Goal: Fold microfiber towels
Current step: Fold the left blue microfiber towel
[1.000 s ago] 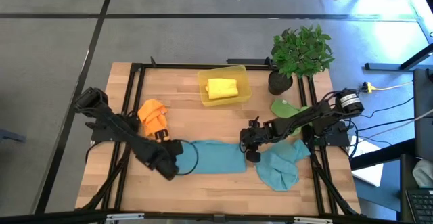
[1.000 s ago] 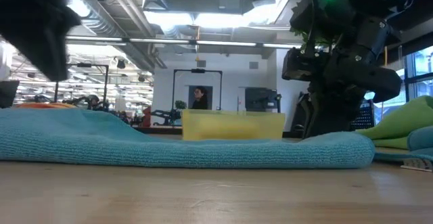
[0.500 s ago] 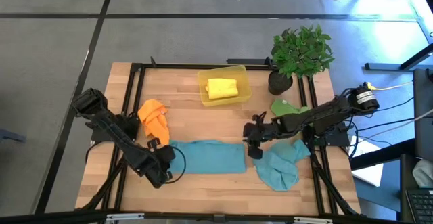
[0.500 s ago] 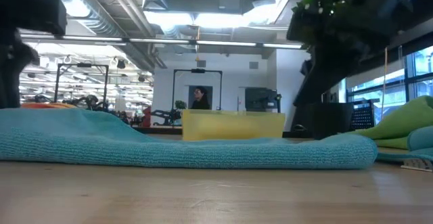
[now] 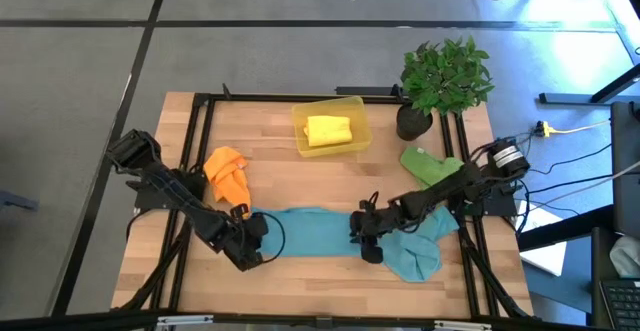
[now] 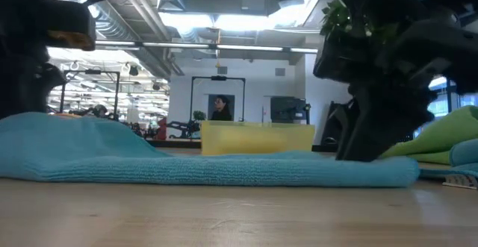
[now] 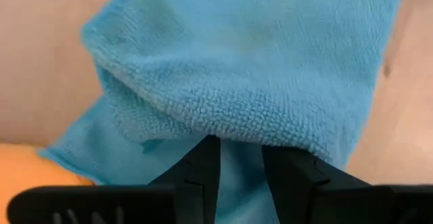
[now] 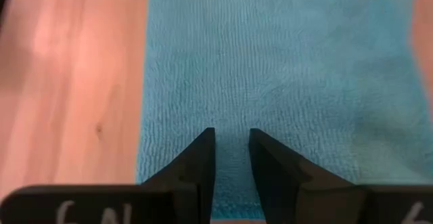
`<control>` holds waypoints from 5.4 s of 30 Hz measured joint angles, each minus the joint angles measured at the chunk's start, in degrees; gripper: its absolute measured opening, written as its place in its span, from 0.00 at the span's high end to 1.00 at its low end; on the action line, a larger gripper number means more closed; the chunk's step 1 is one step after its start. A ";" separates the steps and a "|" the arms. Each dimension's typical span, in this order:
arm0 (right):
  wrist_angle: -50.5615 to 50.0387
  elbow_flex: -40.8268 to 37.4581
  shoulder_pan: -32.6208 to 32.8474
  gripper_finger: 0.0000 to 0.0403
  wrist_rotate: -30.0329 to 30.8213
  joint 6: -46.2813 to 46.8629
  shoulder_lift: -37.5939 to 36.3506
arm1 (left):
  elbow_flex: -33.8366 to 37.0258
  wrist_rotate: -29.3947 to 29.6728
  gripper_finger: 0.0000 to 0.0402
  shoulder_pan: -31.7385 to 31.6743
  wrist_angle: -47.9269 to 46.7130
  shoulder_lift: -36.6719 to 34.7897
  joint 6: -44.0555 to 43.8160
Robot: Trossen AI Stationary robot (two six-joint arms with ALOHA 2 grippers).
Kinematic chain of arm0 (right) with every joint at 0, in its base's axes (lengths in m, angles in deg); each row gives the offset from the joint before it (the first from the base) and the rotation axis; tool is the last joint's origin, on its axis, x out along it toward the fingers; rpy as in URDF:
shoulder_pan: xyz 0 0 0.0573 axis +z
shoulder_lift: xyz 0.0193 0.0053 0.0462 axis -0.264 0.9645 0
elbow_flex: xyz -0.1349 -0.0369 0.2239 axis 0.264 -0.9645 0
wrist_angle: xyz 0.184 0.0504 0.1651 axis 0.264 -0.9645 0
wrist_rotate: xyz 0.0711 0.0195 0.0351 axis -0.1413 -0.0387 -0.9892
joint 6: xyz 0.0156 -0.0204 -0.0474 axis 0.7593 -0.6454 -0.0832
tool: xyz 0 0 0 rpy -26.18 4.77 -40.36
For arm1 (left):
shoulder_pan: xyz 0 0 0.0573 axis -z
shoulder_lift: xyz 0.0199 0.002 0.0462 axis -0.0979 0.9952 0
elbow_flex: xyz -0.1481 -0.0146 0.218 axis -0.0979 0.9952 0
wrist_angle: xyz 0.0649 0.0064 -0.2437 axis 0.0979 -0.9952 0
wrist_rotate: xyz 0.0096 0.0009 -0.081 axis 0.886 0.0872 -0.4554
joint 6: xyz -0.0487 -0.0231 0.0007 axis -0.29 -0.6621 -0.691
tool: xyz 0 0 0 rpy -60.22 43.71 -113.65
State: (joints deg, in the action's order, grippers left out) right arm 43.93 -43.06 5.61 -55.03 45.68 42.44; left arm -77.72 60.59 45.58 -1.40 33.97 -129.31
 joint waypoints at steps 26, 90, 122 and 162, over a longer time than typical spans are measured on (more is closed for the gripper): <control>-10.23 0.24 -1.22 0.77 0.77 0.25 -1.01 | 0.00 -14.94 0.84 5.25 -1.08 0.00 -7.73; -9.18 -0.02 -1.28 0.77 -0.04 -2.68 -0.94 | 18.64 -18.72 0.64 -14.72 13.76 -19.19 19.34; -8.71 0.08 -1.31 0.77 0.20 -2.75 -0.84 | 17.95 -21.60 0.91 -14.96 14.85 -18.80 18.66; -8.76 0.04 -2.92 0.77 0.12 -3.89 -0.84 | 1.20 -31.18 0.98 -28.07 -23.33 -13.35 17.17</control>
State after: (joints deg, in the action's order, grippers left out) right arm 35.17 -43.02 2.69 -54.91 41.79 41.60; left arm -76.52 29.42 17.50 -24.73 20.61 -112.14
